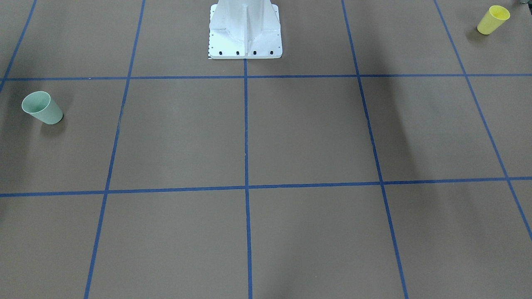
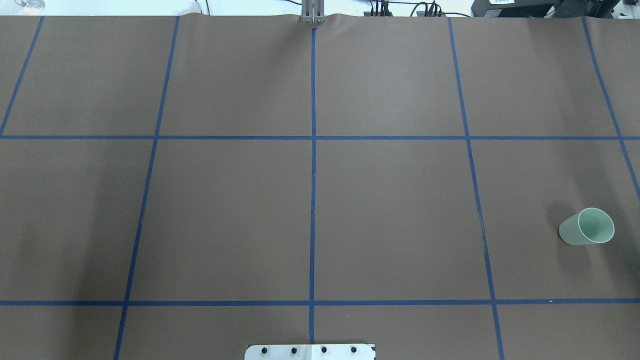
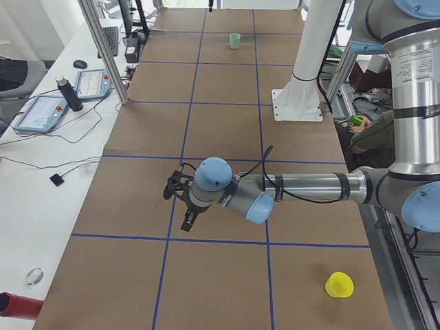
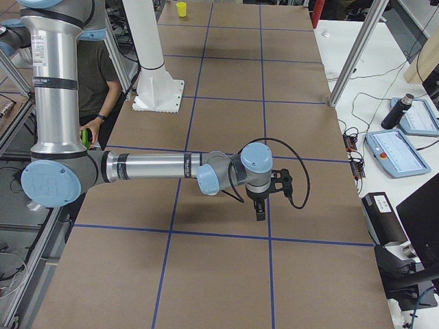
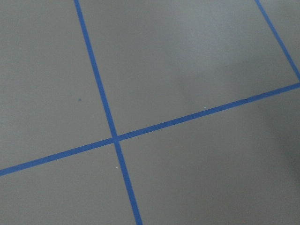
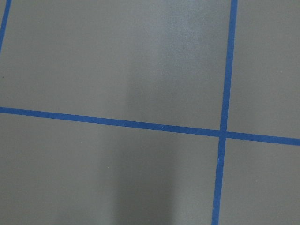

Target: Transfer and stack yellow cup on green cup

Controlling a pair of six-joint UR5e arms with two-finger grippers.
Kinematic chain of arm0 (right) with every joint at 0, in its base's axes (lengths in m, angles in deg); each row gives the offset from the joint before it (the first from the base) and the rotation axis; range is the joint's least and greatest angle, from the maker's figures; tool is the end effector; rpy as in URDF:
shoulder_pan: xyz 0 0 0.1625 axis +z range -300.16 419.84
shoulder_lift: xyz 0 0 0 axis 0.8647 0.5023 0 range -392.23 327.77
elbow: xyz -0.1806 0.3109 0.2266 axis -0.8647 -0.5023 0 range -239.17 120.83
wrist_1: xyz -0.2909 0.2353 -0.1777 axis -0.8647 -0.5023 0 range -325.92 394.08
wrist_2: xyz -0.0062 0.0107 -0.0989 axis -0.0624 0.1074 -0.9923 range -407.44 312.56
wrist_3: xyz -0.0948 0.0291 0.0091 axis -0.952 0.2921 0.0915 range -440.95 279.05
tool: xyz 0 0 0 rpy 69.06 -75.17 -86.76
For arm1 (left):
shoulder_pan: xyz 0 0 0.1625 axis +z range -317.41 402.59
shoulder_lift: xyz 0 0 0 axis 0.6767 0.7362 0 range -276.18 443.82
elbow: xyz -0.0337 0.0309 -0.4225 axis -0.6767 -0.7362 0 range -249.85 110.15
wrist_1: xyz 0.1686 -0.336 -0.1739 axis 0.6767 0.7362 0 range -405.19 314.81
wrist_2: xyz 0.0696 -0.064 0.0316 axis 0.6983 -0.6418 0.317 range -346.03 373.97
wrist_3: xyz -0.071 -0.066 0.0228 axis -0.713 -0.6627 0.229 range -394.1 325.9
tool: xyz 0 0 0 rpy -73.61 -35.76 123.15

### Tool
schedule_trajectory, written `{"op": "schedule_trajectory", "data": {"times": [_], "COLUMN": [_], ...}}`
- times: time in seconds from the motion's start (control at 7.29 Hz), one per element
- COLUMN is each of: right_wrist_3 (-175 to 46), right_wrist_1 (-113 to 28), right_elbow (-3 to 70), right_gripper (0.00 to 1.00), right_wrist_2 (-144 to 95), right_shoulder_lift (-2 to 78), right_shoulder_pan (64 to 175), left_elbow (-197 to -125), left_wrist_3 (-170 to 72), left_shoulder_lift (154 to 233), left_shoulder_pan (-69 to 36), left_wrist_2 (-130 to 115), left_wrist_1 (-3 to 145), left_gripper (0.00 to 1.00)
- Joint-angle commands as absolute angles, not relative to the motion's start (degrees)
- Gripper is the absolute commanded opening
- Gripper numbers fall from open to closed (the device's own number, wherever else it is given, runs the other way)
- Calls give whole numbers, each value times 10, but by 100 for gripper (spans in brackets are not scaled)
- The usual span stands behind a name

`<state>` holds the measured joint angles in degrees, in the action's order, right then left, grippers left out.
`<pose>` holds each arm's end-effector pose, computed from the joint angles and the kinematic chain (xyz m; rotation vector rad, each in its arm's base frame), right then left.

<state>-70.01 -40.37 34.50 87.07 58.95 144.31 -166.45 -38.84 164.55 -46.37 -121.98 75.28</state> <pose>0.0150 -0.5037 0.6070 0.1853 -0.8046 -0.0334 -0.0537 -0.4448 0.6150 0.4181 0.8073 0.1345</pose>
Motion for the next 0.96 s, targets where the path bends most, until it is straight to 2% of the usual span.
{"op": "schedule_trajectory", "data": {"times": [0.0,0.82], "right_wrist_3": [-697,-697], "right_wrist_1": [-405,-405], "right_elbow": [345,346], "right_gripper": [100,100], "right_wrist_2": [864,867], "right_shoulder_lift": [592,595], "right_shoulder_pan": [1443,1443], "left_elbow": [-1654,-1658], "left_wrist_3": [-388,-388], "left_shoulder_lift": [1651,1644], "left_shoulder_pan": [-463,-464], "left_wrist_2": [-1194,-1199], "left_wrist_1": [737,742], "left_gripper": [100,100]}}
